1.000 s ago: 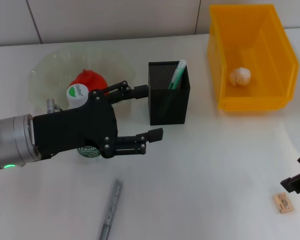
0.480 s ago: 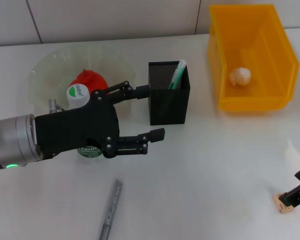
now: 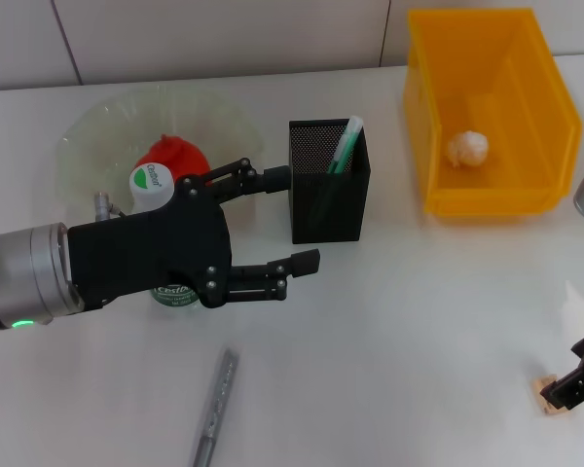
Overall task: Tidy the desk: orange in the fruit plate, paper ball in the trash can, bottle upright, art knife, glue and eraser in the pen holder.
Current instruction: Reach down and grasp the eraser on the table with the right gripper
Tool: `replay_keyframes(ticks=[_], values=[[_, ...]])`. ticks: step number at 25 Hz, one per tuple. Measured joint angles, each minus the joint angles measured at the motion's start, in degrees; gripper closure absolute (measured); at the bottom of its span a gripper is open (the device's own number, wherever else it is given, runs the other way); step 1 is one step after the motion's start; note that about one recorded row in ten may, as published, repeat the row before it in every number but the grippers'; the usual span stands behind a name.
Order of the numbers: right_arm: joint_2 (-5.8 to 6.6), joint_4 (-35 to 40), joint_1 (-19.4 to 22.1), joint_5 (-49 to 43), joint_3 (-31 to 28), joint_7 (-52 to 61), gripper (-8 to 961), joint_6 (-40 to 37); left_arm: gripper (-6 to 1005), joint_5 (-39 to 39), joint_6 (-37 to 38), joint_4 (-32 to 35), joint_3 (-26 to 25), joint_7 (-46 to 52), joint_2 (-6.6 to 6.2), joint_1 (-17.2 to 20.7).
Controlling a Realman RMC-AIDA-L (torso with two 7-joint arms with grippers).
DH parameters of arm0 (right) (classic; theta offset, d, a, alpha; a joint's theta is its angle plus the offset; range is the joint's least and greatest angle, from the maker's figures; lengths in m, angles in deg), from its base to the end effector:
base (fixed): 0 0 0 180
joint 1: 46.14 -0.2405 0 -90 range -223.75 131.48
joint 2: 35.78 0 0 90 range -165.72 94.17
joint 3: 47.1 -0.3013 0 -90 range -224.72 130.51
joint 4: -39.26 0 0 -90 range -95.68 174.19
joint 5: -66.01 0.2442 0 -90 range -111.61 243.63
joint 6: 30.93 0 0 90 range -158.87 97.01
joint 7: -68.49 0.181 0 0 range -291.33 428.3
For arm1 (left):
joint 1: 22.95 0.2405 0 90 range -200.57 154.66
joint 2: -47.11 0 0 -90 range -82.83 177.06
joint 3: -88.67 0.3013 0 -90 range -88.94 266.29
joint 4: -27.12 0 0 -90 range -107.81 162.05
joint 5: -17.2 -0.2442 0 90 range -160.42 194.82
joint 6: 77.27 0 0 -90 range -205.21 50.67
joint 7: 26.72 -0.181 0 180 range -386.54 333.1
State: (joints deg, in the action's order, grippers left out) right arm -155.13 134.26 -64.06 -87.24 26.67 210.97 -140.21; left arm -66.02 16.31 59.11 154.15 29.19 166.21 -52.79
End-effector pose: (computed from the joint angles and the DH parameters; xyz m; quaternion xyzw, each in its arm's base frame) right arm 0.2890 0.3149 0.0098 -0.8737 0.3979 -0.2452 0.1347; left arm -0.2243 0.3629 -0.0879 -0.9240 -0.0001 -0.3740 0.0800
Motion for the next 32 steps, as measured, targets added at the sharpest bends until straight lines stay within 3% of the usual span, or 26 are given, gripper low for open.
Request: replay_keyframes(ticks=[15,32], values=[[-0.03,-0.67,-0.25,-3.26,8.68,2.23,227,2.82,138,-0.01,-0.08,0.00,-0.09,-0.11,0.00,0.28],[-0.11,-2.75,-1.02,-5.32,13.60,4.41,226,4.51,138,-0.01,-0.34,-0.80,-0.38,-0.87,0.00,0.29]])
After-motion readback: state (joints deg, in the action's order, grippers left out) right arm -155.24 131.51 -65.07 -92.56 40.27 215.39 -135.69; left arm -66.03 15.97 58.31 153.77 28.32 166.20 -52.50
